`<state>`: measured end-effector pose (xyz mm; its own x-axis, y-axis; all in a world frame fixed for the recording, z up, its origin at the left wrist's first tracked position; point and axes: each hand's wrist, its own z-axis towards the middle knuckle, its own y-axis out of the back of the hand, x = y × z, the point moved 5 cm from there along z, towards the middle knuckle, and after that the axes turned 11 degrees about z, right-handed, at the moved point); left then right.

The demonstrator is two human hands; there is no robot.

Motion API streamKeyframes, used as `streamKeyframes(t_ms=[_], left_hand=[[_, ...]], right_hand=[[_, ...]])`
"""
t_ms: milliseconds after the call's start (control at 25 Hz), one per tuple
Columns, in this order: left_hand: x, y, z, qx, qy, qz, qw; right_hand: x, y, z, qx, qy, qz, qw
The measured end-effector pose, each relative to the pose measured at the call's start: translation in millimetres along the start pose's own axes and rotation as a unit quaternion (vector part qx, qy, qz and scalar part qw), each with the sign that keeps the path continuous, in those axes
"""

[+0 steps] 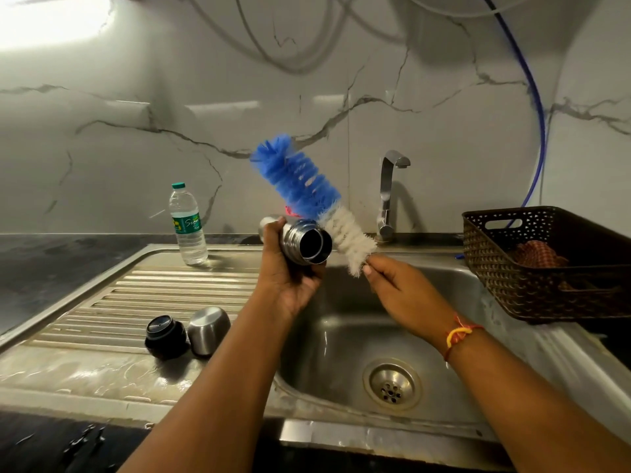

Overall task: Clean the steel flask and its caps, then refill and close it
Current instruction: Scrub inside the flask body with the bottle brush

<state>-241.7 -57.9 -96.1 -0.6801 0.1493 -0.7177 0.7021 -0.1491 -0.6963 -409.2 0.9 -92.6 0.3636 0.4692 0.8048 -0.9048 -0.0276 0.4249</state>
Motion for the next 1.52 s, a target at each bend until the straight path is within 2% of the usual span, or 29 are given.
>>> streamKeyframes(t_ms=[160,320,480,640,760,880,1040,1200,1280,1360,1440,1520], left_hand=[[-8.1,14.3,3.2,-0.052,-0.008,-0.025,0.998],[1.3,5.8,2.1,-0.040,-0.001,0.004,0.999],[-12.1,17.6,4.2,-0.076,-0.031,-0.021,0.996],[-0.3,8.2,4.9,-0.065,-0.024,0.009,0.998],[-12.1,16.4,5.3,-0.096,-0.046,-0.029,0.994],[-21.8,28.0,4.5,-0.135,-0.076,-0.087,0.984],[-27.0,28.6,3.7,-0.145,-0.105,-0.098,0.979],[-24.9,27.9,0.3,-0.168,-0.124,-0.080,0.975],[-24.7,27.0,-0.7,-0.168,-0.129,-0.083,0.974],[-26.0,28.3,-0.5,-0.164,-0.130,-0.092,0.973],[-21.8,28.4,0.7,-0.160,-0.124,-0.088,0.975],[-14.0,27.8,3.3,-0.165,-0.123,-0.076,0.976]], right_hand=[[-14.9,6.3,-4.6,0.031,-0.018,-0.052,0.998],[-5.2,1.4,2.1,0.009,-0.005,-0.021,1.000],[-16.4,2.6,-3.6,0.039,-0.015,-0.049,0.998],[-4.5,-3.6,4.7,0.009,-0.008,-0.022,1.000],[-14.7,4.0,-3.4,0.028,-0.038,-0.045,0.998],[-28.2,21.8,-6.9,-0.018,-0.087,-0.065,0.994],[-27.2,15.8,-4.2,-0.075,-0.142,0.074,0.984],[-10.8,0.0,-5.8,-0.069,-0.111,0.158,0.979],[-7.0,-3.3,-7.9,-0.077,-0.074,0.130,0.986],[-6.1,-6.8,-9.7,-0.070,-0.044,0.046,0.995],[-8.2,-14.7,-8.8,-0.044,-0.041,-0.017,0.998],[-11.8,-21.6,-5.0,-0.039,-0.057,-0.027,0.997]])
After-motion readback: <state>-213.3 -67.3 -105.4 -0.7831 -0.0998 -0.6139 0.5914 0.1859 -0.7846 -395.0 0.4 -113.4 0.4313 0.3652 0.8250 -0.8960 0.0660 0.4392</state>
